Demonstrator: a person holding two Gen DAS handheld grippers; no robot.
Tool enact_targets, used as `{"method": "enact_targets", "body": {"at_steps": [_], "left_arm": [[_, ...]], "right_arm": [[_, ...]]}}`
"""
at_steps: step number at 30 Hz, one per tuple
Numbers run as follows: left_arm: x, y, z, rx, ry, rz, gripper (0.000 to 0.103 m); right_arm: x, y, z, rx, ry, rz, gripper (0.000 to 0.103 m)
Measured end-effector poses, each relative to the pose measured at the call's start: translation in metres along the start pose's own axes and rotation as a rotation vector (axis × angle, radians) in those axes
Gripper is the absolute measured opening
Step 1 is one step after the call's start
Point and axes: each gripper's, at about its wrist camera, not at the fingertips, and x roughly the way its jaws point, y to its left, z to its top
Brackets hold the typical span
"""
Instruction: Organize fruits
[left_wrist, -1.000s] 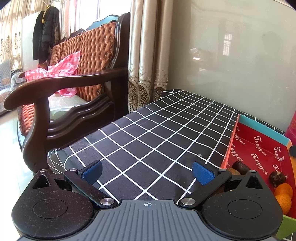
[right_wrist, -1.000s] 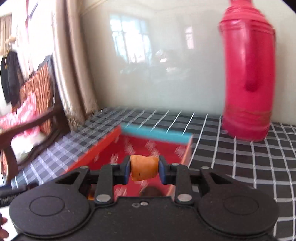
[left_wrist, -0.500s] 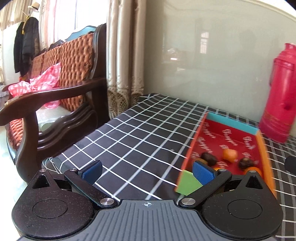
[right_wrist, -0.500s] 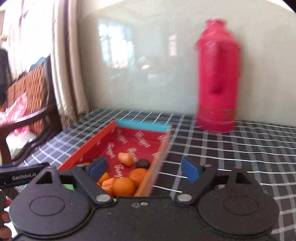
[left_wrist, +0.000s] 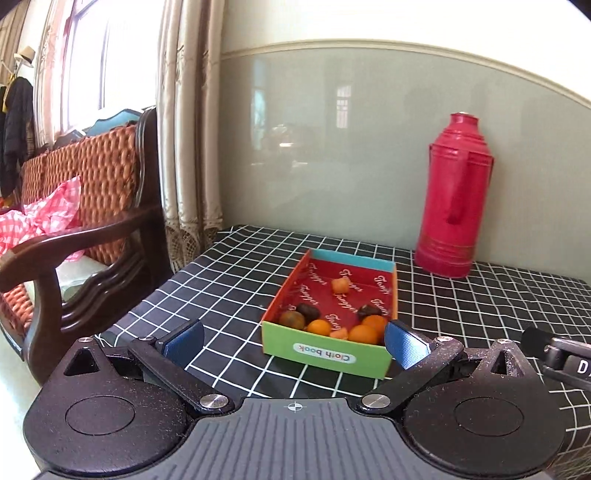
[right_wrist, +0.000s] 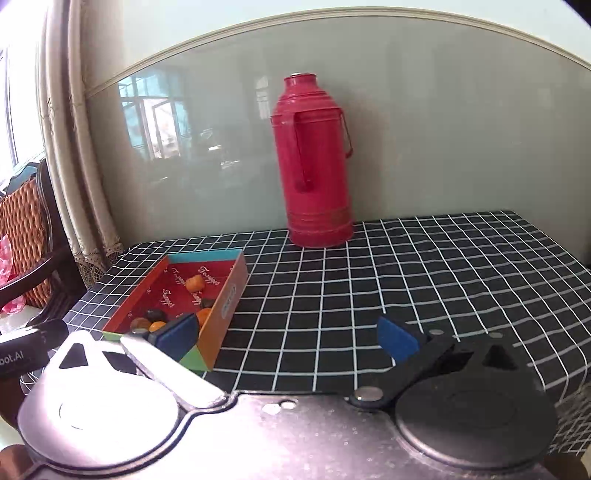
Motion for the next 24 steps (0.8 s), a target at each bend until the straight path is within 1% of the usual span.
{"method": "enact_targets", "body": {"at_steps": [5, 10, 24], "left_arm": [[-0.024, -0.001, -0.004, 0.002, -0.015, -0.014, 0.103], [-0.026, -0.004, -0.005, 0.015, -0.02, -0.017, 0.103], [-0.023, -0.001, -0.006, -0.012, -0.026, -0.007, 0.103]], "right_arm": [[-0.014, 0.005, -0.003, -0.024, -0.019, -0.01, 0.097], [-0.018, 0.009, 0.0, -0.046, -0.039, -0.012, 0.097], [-0.019, 0.016, -0.002, -0.065, -0.032, -0.001, 0.097]]}}
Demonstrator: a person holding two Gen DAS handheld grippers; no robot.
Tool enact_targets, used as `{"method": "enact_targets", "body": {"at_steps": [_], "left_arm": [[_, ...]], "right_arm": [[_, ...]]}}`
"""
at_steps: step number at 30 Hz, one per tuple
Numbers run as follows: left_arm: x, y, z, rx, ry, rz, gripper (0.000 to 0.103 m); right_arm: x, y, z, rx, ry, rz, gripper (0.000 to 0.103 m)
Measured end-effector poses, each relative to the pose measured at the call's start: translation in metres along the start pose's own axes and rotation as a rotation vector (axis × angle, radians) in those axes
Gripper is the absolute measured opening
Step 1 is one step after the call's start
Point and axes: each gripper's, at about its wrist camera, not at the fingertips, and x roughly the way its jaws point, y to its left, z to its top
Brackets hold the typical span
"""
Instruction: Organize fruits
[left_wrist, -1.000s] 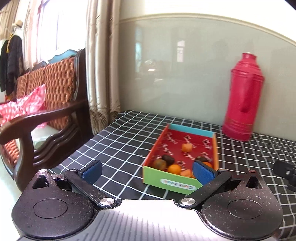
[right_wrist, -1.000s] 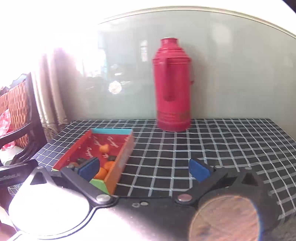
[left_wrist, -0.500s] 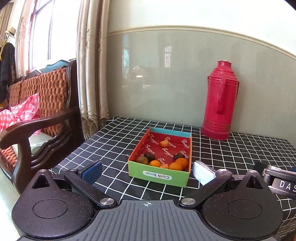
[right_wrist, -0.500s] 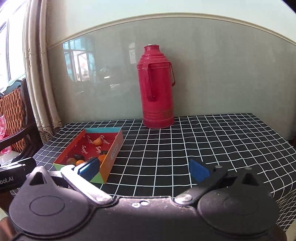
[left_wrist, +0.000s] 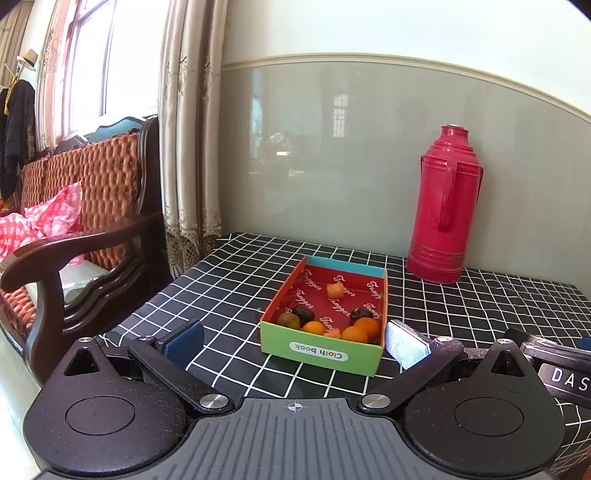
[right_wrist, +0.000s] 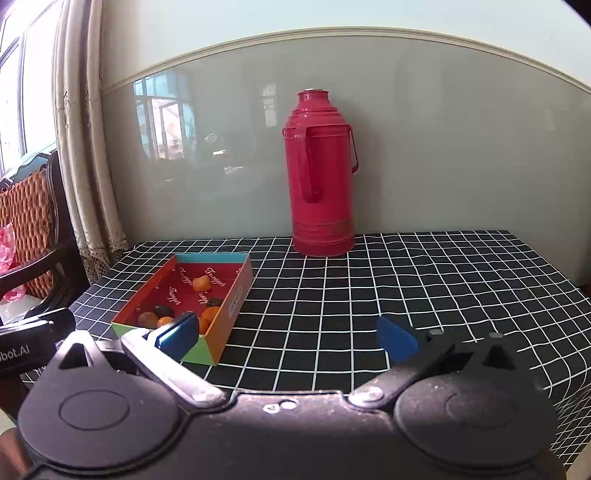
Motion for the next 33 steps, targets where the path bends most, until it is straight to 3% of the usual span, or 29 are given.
{"method": "enact_targets", "body": {"at_steps": [33], "left_arm": [[0.0076, -0.0058, -0.0036, 0.009, 0.012, -0.008, 0.103]], "right_arm": [[0.005, 0.0045, -0.0006, -0.024, 0.01, 0.013, 0.097]]}}
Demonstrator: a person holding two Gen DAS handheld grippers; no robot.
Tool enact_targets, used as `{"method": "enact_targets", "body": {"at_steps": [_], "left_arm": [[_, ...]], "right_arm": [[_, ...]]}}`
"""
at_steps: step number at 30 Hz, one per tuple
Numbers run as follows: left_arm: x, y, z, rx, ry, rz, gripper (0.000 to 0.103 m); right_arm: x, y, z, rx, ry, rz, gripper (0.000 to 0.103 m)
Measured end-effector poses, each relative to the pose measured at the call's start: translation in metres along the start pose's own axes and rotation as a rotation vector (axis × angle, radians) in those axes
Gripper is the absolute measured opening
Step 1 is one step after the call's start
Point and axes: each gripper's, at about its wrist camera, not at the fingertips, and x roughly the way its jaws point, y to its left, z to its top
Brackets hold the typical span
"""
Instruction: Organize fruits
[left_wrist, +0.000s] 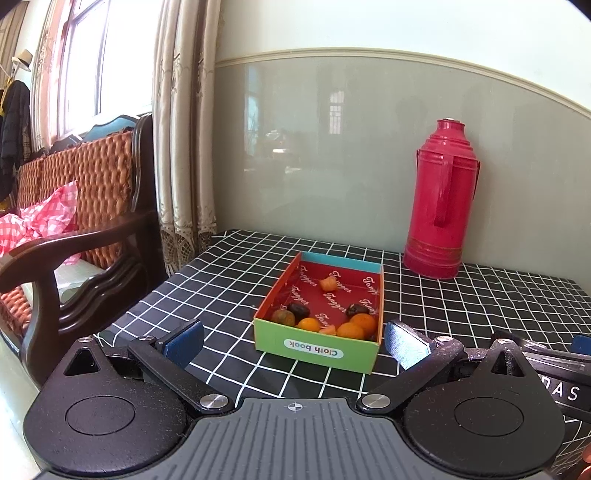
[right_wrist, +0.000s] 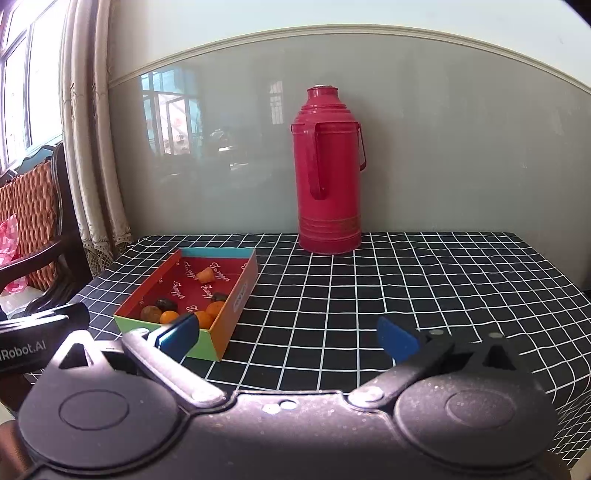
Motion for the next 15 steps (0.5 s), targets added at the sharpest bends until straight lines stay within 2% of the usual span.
{"method": "enact_targets", "body": {"at_steps": [5, 9, 15], "left_arm": [[0.007, -0.001, -0.002, 0.0, 0.009, 0.007, 0.103], [0.015, 0.003, -0.004, -0.021, 0.021, -0.031, 0.103], [0.03, 0.004, -0.005, -0.034, 0.032, -0.03, 0.103]], "right_arm": [[0.007, 0.004, 0.001, -0.003, 0.004, -0.012, 0.097], [0.014, 0.006, 0.002, -0.001, 0.008, -0.016, 0.097], [0.024, 0.006, 0.0, -0.008, 0.022, -0.011, 0.097]]}}
